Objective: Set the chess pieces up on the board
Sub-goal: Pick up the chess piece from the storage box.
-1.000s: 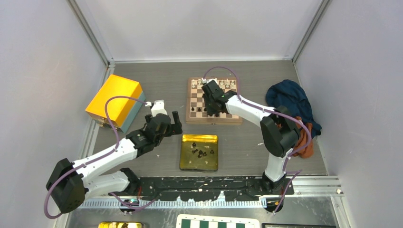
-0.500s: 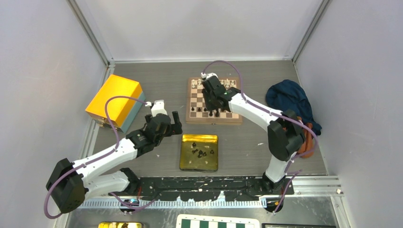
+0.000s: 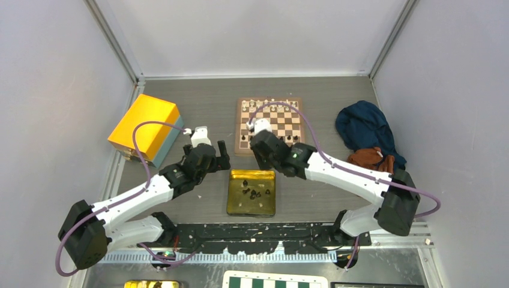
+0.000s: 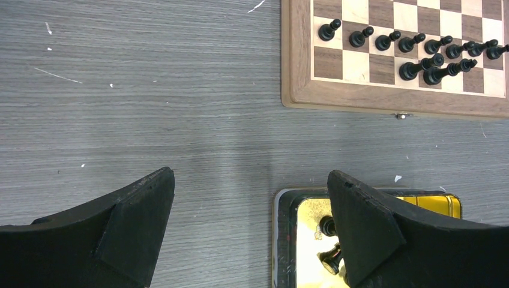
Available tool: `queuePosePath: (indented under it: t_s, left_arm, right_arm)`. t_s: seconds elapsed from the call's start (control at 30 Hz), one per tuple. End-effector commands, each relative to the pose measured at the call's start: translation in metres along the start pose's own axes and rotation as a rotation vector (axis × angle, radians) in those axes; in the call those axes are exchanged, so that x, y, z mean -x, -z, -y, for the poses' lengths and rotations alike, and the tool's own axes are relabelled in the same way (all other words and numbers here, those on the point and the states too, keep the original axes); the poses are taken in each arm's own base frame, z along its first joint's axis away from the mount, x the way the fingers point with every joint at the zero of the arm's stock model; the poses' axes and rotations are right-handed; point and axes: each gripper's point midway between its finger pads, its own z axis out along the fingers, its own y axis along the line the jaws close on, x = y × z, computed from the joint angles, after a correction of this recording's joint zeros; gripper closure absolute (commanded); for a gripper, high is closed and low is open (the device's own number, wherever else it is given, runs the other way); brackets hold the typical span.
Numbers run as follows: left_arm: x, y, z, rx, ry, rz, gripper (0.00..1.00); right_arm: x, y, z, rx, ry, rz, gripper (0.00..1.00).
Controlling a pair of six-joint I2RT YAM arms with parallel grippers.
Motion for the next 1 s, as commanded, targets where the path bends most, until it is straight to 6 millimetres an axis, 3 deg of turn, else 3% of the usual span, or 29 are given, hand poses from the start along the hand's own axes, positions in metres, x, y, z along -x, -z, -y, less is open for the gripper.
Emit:
queuePosePath:
  t_s: [0.0,0.13,0.33,0.97]
  left_arm:
    - [0.016,0.004,0.01,-0.035,0.018,0.051,0.0]
    - [0.014,0.003,0.009,-0.036,0.023,0.049,0.0]
    - [0.013,0.004,0.009,-0.041,0.029,0.047,0.0]
    - [0.014,0.003,0.01,-0.044,0.041,0.052,0.0]
  right_arm:
    - [-0.043,0.013,0.001,-0.047,-0.019,-0.041,0.71]
    - [-0.08,0.013,-0.007,-0.039,-0.028,-0.088,0.72]
    - [-0.114,0.006,-0.015,-0.026,-0.045,-0.13,0.72]
    - [-0.132,-0.005,-0.03,-0.004,-0.033,-0.183,0.69]
